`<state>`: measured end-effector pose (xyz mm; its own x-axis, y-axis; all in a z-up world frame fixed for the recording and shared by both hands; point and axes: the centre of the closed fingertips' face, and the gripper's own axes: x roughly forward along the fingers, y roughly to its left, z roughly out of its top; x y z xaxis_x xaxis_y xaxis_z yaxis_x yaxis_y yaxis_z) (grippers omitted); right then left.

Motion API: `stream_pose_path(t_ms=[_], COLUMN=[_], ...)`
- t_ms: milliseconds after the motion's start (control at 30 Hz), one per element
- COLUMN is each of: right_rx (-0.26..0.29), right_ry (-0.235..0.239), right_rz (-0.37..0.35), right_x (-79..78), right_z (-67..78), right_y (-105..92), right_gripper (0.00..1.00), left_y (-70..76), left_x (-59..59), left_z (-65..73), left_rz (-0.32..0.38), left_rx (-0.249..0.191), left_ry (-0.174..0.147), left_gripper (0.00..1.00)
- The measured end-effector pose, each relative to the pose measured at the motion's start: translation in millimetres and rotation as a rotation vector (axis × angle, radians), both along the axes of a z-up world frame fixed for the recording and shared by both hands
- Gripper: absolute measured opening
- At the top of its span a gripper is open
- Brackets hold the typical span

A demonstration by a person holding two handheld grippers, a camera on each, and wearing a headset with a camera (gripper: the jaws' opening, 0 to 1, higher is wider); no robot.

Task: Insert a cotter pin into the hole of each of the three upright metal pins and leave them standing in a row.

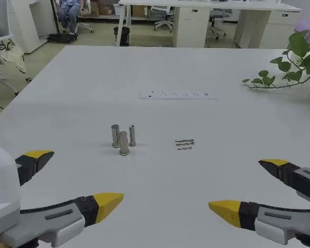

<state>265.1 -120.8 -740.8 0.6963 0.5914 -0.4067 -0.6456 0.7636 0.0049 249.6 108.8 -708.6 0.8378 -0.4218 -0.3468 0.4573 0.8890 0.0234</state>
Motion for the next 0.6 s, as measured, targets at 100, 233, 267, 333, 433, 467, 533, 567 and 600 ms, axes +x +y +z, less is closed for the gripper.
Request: stream_pose_path(t_ms=[100, 233, 267, 333, 433, 467, 533, 567, 600], right_rx=[0.009, -0.003, -0.003, -0.001, -0.002, -0.004, -0.009, -0.011, -0.014], right_ry=[0.002, 0.003, 0.002, -0.002, -0.003, -0.002, 0.001, 0.002, 0.007], right_rz=[0.001, 0.015, 0.016, 0.019, 0.016, 0.017, 0.021, 0.023, 0.024], right_x=[3.0, 8.2, 9.3, 11.0, 12.0, 11.7, 10.2, 9.5, 8.5], right_z=[-1.0, -2.3, -2.0, -0.8, -0.9, -1.2, -2.2, -2.6, -3.5], right_y=[2.0, 5.9, 6.7, 8.6, 8.5, 8.3, 7.6, 7.4, 6.7], right_gripper=[0.84, 0.83, 0.83, 0.82, 0.82, 0.82, 0.82, 0.82, 0.83], left_y=[-0.2, -0.5, -0.5, -1.0, -0.7, 0.2, 1.2, 1.9, 2.6], left_x=[1.0, 1.4, 1.5, 1.3, 2.4, 3.4, 4.5, 5.0, 5.6], left_z=[0.9, -1.5, -1.8, -2.5, -3.1, -4.3, -5.5, -5.7, -5.8], left_rz=[0.001, 0.000, 0.000, -0.003, -0.002, 0.001, 0.002, 0.005, 0.006], left_rx=[-0.007, 0.001, 0.003, 0.001, -0.002, 0.000, 0.003, 0.003, 0.003], left_ry=[-0.008, -0.006, -0.005, -0.003, -0.002, 0.004, 0.007, 0.008, 0.009], left_gripper=[0.99, 0.99, 0.99, 0.99, 0.99, 0.99, 0.99, 0.99, 0.99])
